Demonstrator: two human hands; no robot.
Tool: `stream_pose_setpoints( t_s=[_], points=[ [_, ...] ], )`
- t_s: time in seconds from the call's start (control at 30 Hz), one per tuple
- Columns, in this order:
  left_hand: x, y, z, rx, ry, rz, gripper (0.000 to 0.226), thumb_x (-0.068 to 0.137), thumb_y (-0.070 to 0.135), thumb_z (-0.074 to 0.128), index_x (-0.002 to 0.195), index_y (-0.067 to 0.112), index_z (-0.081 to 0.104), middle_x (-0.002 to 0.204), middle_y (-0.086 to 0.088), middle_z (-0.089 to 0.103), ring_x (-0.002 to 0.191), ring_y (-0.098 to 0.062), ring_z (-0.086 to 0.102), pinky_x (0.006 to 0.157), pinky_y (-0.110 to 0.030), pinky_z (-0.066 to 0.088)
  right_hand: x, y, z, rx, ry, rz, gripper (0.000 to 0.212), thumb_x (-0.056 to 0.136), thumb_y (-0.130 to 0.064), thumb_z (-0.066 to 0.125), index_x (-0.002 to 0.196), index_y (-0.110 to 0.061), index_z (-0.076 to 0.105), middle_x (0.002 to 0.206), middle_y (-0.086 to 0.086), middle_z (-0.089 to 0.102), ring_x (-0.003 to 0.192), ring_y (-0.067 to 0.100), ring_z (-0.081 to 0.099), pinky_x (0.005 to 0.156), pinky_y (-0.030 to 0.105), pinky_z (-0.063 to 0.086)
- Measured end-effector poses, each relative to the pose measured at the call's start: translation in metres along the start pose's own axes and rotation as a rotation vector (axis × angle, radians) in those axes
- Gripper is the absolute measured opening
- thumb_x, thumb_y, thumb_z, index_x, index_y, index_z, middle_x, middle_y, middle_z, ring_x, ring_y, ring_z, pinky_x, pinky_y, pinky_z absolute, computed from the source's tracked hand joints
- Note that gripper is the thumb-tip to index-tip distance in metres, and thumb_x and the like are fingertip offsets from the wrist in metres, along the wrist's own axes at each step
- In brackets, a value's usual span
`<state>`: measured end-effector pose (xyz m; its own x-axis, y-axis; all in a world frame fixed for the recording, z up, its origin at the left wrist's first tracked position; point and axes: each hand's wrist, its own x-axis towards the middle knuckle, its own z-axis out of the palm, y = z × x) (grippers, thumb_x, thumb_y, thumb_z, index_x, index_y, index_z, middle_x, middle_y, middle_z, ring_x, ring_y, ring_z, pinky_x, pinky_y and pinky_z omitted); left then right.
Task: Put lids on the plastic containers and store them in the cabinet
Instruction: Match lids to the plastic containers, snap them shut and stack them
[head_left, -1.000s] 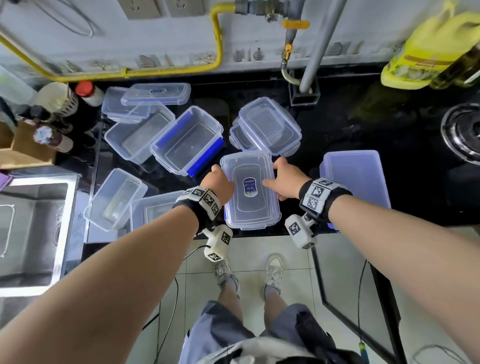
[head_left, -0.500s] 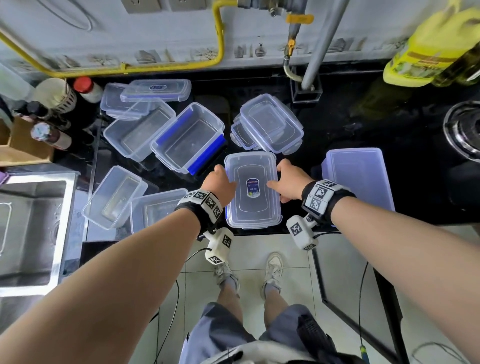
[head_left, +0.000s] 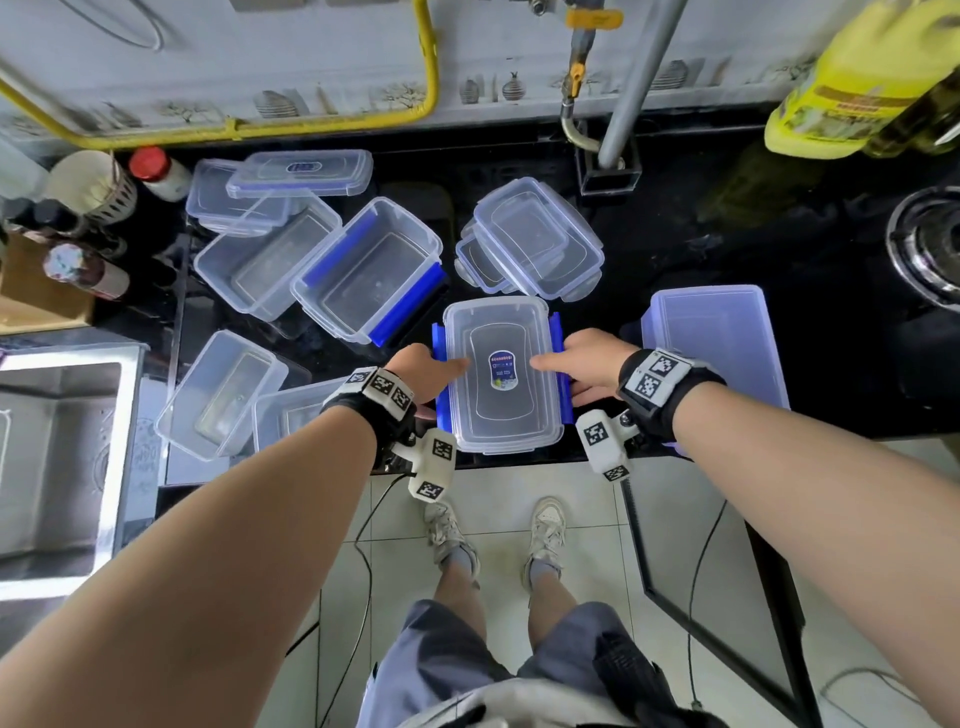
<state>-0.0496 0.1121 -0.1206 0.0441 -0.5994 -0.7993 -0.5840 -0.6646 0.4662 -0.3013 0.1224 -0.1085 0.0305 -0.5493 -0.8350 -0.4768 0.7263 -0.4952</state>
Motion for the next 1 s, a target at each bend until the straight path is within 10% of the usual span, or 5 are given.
stream_pose_setpoints(
  t_s=[0.17,0.43,0.63,0.9,1.0],
  points=[
    [-0.008,0.015,0.009,0.184,0.035,0.02,0.032,0.103,0.035,0.057,0.095,0.005,0.062,0.089,-0.015,0.075,0.071,-0.033,0.078,0.061,-0.036,0.064,-0.003,-0.012,0.002,-0.092,0.029,0.005,0.047,0.098,-0.032,0.076,0.124,0.005,0.064,0.117,0.025,0.072,0.101,0.037,0.077,0.086,0.05,0.067],
    [-0.015,0.031,0.017,0.262,0.038,0.014,0.03,0.102,0.028,0.054,0.104,0.0,0.066,0.093,-0.019,0.078,0.073,-0.035,0.079,0.075,-0.045,0.067,-0.015,-0.024,0.002,-0.319,0.11,0.017,0.029,0.102,-0.026,0.067,0.088,-0.002,0.058,0.094,0.023,0.074,0.089,0.038,0.081,0.084,0.046,0.068],
    [-0.02,0.053,0.056,0.159,-0.137,0.027,0.026,0.102,0.027,0.057,0.093,0.004,0.062,0.094,-0.017,0.08,0.079,-0.032,0.08,0.068,-0.038,0.066,-0.035,-0.016,-0.04,-0.641,0.239,0.098,0.025,0.093,-0.018,0.068,0.075,-0.009,0.053,0.068,0.008,0.061,0.056,0.021,0.061,0.046,0.024,0.041],
    [-0.013,0.077,0.031,0.433,0.097,0.167,0.036,0.102,0.038,0.048,0.09,0.007,0.062,0.088,-0.012,0.062,0.077,-0.028,0.061,0.071,-0.036,0.05,-0.019,-0.044,-0.072,-0.468,0.376,-0.068,0.039,0.096,-0.037,0.061,0.122,-0.008,0.053,0.101,0.012,0.065,0.082,0.033,0.064,0.072,0.039,0.058],
    [-0.003,0.086,0.009,0.34,0.175,0.153,0.036,0.101,0.032,0.049,0.096,0.001,0.067,0.091,-0.014,0.063,0.088,-0.037,0.064,0.082,-0.04,0.054,-0.003,-0.062,-0.079,-0.314,0.313,-0.124,0.025,0.092,-0.031,0.058,0.105,-0.01,0.056,0.091,0.012,0.064,0.076,0.032,0.065,0.075,0.041,0.065]
  ],
)
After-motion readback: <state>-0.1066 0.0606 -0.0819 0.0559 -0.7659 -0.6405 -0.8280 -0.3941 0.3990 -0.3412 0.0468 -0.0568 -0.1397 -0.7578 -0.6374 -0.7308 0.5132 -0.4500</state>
